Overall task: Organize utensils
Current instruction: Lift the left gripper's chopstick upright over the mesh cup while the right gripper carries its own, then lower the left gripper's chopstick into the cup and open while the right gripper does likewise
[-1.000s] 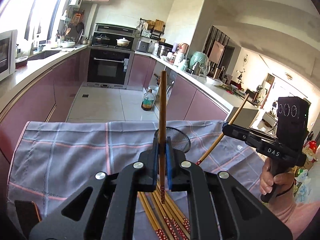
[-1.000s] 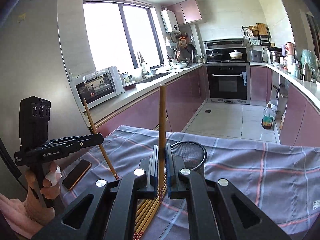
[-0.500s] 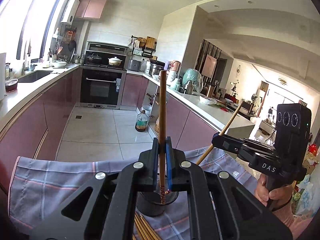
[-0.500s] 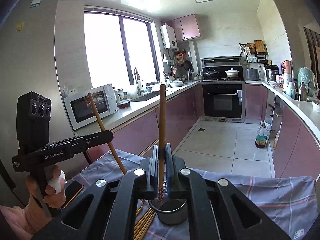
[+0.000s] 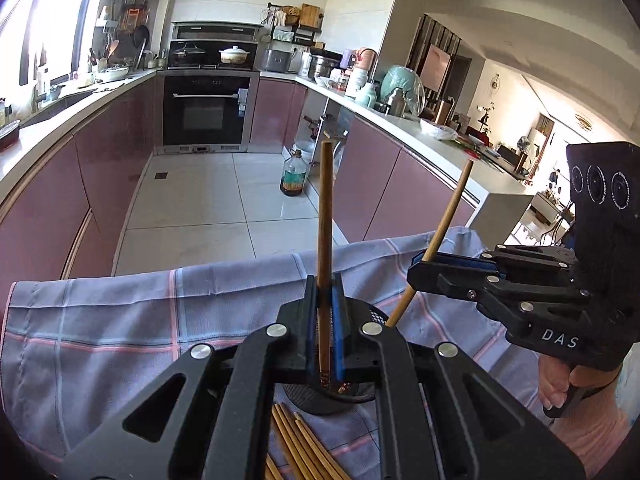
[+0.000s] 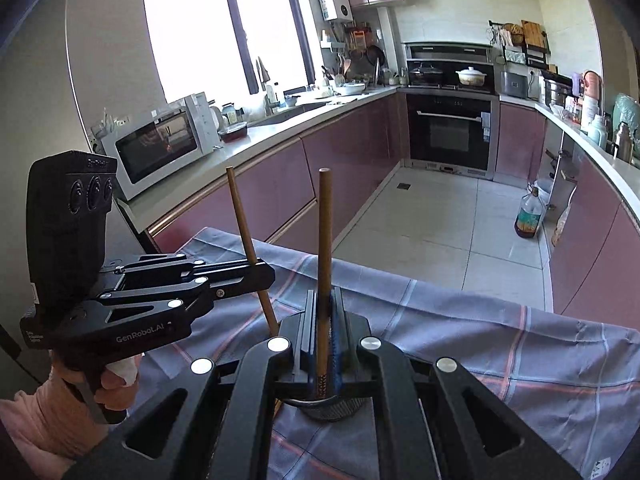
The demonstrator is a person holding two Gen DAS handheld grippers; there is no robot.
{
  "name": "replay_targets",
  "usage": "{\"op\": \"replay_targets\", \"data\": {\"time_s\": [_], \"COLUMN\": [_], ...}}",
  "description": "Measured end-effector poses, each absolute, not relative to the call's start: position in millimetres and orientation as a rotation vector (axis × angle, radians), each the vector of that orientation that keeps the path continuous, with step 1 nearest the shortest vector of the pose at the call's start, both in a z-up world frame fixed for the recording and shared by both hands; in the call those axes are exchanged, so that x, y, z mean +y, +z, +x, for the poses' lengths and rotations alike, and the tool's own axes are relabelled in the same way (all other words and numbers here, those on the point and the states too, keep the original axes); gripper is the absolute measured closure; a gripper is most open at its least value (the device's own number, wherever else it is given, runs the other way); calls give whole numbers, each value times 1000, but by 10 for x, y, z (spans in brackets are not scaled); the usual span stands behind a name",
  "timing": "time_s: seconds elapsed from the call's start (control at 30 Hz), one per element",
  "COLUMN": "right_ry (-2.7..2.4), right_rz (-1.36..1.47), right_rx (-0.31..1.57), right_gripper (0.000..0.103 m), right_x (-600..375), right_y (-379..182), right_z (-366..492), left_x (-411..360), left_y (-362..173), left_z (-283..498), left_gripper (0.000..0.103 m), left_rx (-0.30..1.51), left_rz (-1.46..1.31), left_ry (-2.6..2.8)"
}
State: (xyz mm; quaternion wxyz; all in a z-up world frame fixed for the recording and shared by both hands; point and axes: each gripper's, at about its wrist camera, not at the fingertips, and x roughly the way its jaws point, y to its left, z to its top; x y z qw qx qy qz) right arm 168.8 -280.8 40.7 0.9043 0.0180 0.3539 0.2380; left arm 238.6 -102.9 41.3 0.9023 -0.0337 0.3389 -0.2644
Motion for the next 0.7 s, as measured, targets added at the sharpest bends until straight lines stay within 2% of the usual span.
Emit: {"op": "replay_targets", "data": {"time_s": [0.23,0.33,0.53,0.6,0.7], "right_ry": [467,454,445,436,415], "right_rz": [95,123,150,152,151], "right_rx": [767,774,763,757,741], "right_gripper": [97,95,90,85,83], "right_x": [-2829,-2812,-2842,-2847,-2876], "right_y": [303,276,234,237,252], "right_z": [1917,1948,1986,1988,1950], "left_x": [-1055,-1058,-1010,-966,-868], "left_y": [173,110,8,-5,-56], "left_z": [2753,2864,2829,2785,2626], "left_gripper": [94,87,85,82,77], "left_rx": [743,754,740,724,705], "left_rz": [-73,-78,-75,-79,-80], "left_ry": [-511,-497,-465,-451,-430]}}
